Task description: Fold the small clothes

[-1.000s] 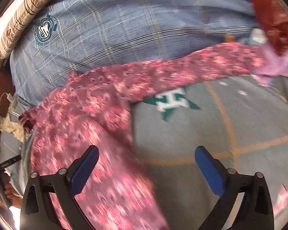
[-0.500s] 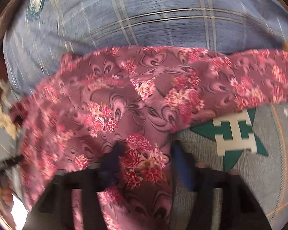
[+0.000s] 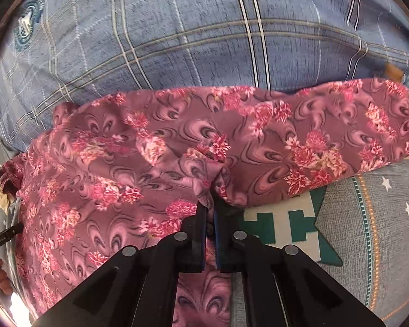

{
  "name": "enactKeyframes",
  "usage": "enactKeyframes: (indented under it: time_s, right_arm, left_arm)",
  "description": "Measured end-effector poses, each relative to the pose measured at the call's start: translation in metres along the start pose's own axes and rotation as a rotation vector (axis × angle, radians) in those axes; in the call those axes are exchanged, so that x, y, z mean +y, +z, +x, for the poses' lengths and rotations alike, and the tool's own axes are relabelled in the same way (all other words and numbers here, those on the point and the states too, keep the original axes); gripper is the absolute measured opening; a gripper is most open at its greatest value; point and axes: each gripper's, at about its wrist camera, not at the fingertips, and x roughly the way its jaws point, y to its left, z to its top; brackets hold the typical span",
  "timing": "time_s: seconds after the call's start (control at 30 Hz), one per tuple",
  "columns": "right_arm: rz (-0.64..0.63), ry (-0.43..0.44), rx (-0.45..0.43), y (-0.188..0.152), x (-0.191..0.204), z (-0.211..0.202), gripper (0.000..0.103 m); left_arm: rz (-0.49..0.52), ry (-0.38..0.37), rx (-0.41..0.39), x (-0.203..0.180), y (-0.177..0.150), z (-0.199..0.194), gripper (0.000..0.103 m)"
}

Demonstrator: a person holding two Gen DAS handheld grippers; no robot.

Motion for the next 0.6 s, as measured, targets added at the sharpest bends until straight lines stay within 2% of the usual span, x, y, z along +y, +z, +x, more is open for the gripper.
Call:
enactKeyframes:
  time_s: [0.1, 0.17, 0.2, 0.23, 0.3, 0.33, 0.47, 0.5, 0.53, 0.6]
  right_arm:
    - [0.079, 0.121, -0.008, -0.016, -0.010, -0.029, 0.011]
    - [0.106, 0.178, -0.006, -0.041, -0.021, -0.054, 0.025]
    - [0.111, 0.187, 0.000, -0.056, -0.025, -0.066, 0.031]
    - [0.111, 0.186, 0.005, -0.069, -0.029, -0.076, 0.042]
    - [0.102, 0.157, 0.014, -0.110, -0.038, -0.097, 0.045]
    - [0.108, 0.150, 0.021, -0.120, -0.044, -0.105, 0.045]
    - [0.224, 0.165, 0.052, -0.176, -0.070, -0.121, 0.045]
    - [0.245, 0.181, 0.058, -0.182, -0.073, -0.117, 0.045]
    - [0.274, 0.225, 0.052, -0.192, -0.077, -0.121, 0.045]
    - [0.272, 0.260, 0.048, -0.199, -0.071, -0.120, 0.045]
  left_arm:
    - [0.027, -0.054, 0.004, 0.007, -0.011, -0.021, 0.027]
    - [0.047, -0.081, -0.007, 0.017, -0.028, -0.038, 0.039]
    - [0.059, -0.100, -0.008, 0.023, -0.041, -0.047, 0.055]
    - [0.064, -0.118, -0.008, 0.028, -0.056, -0.055, 0.065]
    - [0.073, -0.148, -0.001, 0.032, -0.081, -0.063, 0.066]
    - [0.084, -0.167, 0.014, 0.031, -0.092, -0.062, 0.066]
    - [0.113, -0.208, 0.069, 0.026, -0.132, -0.057, 0.066]
    - [0.130, -0.198, 0.083, 0.022, -0.139, -0.053, 0.066]
    - [0.156, -0.158, 0.063, 0.015, -0.145, -0.052, 0.066]
    - [0.190, -0.116, 0.039, 0.004, -0.148, -0.056, 0.065]
